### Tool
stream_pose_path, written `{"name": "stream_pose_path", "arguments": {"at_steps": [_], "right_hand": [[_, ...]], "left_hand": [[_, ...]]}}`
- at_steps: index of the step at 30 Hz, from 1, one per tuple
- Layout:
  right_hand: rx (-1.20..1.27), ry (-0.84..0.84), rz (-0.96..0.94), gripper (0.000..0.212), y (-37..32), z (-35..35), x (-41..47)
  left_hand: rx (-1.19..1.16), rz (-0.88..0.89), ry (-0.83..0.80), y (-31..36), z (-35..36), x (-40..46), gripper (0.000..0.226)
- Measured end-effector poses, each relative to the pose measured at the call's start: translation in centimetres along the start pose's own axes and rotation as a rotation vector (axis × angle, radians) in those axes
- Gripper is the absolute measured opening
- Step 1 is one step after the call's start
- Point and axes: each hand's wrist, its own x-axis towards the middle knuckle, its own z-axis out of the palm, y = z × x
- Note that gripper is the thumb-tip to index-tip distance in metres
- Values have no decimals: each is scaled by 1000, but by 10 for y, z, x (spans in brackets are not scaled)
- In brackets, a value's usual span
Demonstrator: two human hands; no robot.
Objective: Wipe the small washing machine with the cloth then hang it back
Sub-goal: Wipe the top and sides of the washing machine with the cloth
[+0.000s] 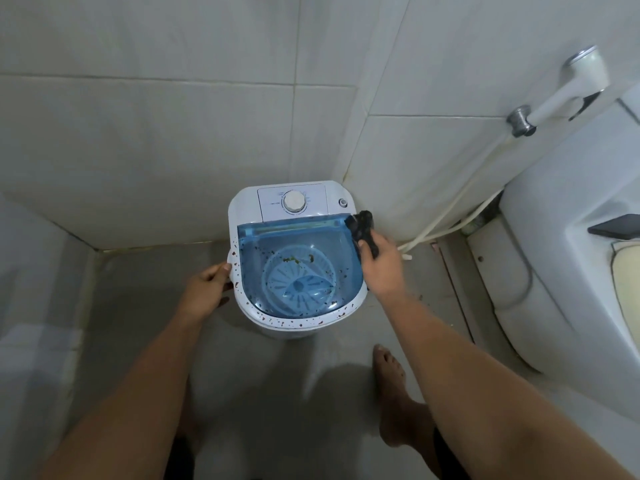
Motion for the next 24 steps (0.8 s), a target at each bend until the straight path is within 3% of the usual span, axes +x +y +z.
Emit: {"name": "stream_pose_path", "arguments": {"at_steps": [7, 12, 20, 24], "right_hand": [[176, 211, 149, 35, 9, 17, -92], [236, 265, 125, 38, 4, 31, -138], [34, 218, -96, 42, 7, 56, -185], [-134, -39, -318, 52, -14, 69, -199]], "left_hand": [[-10, -15, -2, 1, 1, 0, 34], [-32, -16, -7, 2, 1, 0, 28], [-58, -19, -26, -2, -2, 6, 25], [-66, -15, -19, -2, -2, 5, 25]]}}
